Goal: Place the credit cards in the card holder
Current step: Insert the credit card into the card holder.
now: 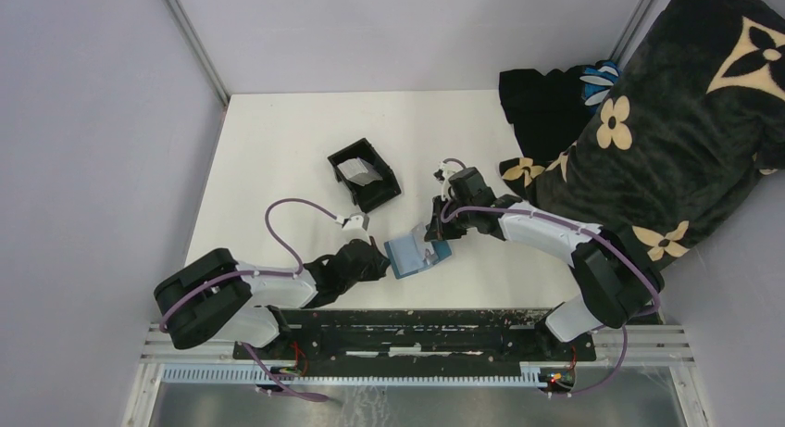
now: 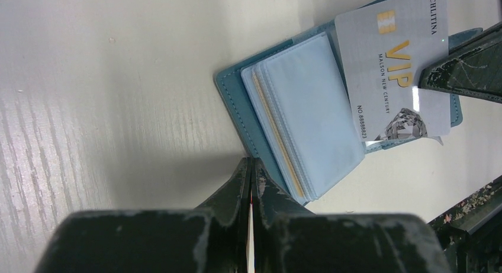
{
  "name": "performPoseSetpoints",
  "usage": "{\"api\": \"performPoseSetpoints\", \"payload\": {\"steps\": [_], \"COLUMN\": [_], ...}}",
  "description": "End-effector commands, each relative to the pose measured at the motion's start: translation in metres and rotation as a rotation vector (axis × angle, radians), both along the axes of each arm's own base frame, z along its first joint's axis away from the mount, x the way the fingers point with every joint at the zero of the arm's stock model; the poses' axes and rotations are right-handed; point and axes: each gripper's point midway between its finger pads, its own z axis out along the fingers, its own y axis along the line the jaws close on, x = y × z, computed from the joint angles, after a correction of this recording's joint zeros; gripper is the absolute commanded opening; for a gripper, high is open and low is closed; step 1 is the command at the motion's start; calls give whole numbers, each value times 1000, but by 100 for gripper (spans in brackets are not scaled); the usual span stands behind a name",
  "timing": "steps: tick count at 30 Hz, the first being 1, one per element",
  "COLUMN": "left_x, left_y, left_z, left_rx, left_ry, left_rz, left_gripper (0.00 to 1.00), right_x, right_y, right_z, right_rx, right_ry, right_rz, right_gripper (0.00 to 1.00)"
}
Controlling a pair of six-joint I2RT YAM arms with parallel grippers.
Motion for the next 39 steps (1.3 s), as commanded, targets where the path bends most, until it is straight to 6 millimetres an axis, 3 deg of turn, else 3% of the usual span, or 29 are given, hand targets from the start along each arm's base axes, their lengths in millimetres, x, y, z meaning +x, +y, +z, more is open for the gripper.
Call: {"api": "performPoseSetpoints", "payload": {"steps": [1,12,27,39], "left_x": [4,7,5,3], "left_y": [-3,-5,-6,-9], "left_z": [3,3,2,1], "left_rx": [9,25,30,36], "left_ry": [-9,-11,-9,-10], "left_rz": [15,13,8,-1], "left_gripper": [4,4,4,4], "right_x": [5,2,2,-4], "right_y": [7,-2,-16,-13], "right_z": [16,1,1,-14], "right_rx": [82,106,116,150], "right_ry": [-33,11,-4,45], "right_rz": [-4,-31,-130,-165], "right_gripper": [1,1,1,1]}}
